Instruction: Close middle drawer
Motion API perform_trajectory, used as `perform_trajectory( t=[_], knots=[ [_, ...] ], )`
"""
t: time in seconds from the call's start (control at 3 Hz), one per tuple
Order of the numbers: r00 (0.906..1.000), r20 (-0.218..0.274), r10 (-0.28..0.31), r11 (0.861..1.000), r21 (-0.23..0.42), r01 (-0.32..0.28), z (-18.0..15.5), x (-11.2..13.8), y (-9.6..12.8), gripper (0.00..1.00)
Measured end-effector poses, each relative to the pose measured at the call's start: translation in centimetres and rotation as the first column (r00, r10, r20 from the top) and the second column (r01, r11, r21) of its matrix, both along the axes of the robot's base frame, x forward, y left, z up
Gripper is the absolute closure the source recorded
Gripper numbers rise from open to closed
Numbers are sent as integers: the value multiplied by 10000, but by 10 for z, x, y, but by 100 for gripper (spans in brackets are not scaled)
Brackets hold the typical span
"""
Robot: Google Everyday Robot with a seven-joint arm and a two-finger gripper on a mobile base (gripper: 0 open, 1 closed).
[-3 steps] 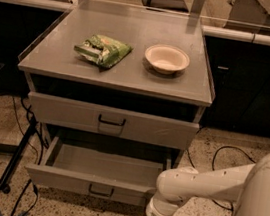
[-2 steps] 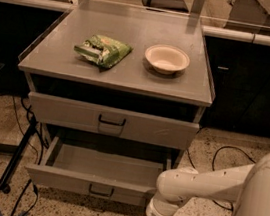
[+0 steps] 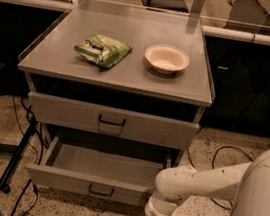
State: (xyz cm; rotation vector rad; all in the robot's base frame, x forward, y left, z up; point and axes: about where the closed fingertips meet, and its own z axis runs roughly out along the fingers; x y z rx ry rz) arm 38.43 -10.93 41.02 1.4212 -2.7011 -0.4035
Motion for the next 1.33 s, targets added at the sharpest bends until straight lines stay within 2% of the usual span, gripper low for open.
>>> perform_trajectory(
  t=[0.33, 0.67, 1.33],
  knots=[
    [10000, 3, -1, 10000, 0, 1, 0, 0, 0, 90],
    [9992, 389, -78, 9997, 244, 68, 3, 17, 10, 100],
    [9939, 1081, -227, 9980, 612, 161, 11, 45, 25, 100]
  ],
)
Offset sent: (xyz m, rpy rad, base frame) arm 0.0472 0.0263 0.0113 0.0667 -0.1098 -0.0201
